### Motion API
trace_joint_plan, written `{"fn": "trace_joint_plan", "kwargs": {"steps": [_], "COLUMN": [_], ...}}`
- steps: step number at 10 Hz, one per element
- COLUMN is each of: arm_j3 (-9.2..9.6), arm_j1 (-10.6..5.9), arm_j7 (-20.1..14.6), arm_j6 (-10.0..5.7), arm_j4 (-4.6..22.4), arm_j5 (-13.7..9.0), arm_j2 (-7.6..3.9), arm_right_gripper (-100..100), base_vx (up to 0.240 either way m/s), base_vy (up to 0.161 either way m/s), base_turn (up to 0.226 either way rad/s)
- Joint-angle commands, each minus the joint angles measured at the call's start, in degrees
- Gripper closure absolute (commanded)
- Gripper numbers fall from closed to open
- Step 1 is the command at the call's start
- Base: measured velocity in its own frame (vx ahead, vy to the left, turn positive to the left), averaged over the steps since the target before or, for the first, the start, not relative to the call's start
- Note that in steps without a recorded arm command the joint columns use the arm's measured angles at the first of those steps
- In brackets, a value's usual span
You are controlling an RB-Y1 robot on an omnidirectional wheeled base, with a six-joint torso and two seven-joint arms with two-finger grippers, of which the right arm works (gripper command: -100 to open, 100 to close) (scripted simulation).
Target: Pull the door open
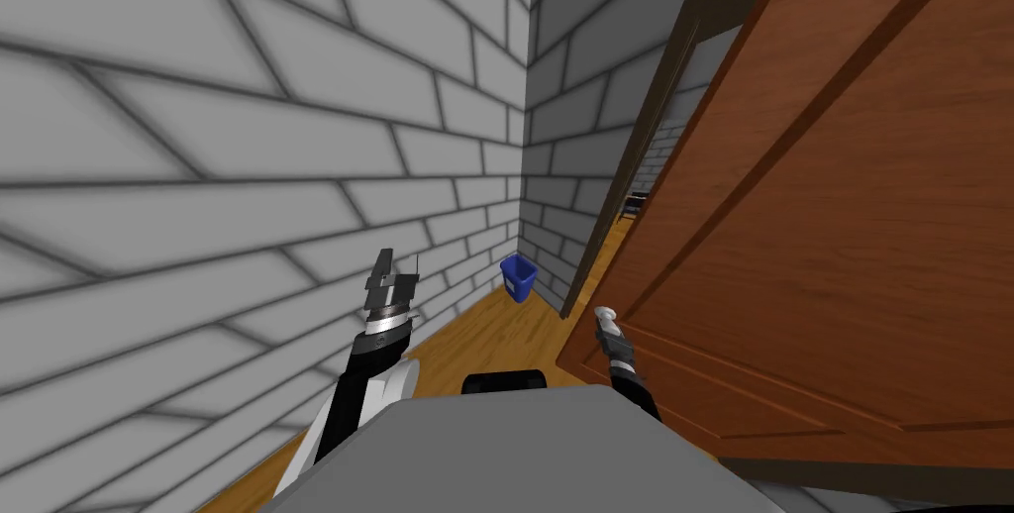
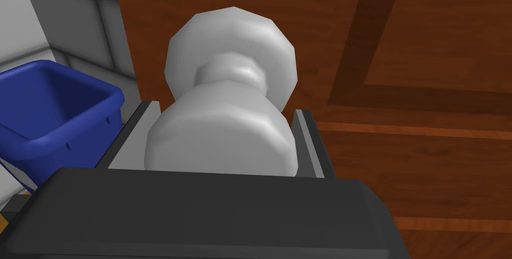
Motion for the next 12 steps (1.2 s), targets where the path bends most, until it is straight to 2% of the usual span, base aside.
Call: {"fn": "trace_joint_plan", "kwargs": {"steps": [1,6,8,9,10,12], "arm_j3": [1.06,5.13,6.36,5.99,7.14,8.2], "arm_j1": [0.32,1.91,2.39,2.12,2.7,3.2], "arm_j7": [-0.6,-3.0,-3.7,-3.4,-4.3,-5.2], "arm_j6": [-0.6,-2.16,-2.64,-2.29,-2.98,-3.9], "arm_j4": [-0.5,-2.4,-3.0,-2.7,-2.6,-2.8], "arm_j5": [0.7,3.1,3.8,3.6,4.2,4.8], "arm_j2": [-0.48,-2.32,-2.87,-2.65,-3.19,-3.96], "arm_right_gripper": [100,100,100,100,100,100], "base_vx": [-0.22,-0.224,-0.244,-0.102,-0.142,-0.224], "base_vy": [-0.01,-0.019,0.009,0.006,-0.041,-0.031], "base_turn": [0.069,0.065,0.043,0.011,0.087,0.1]}}
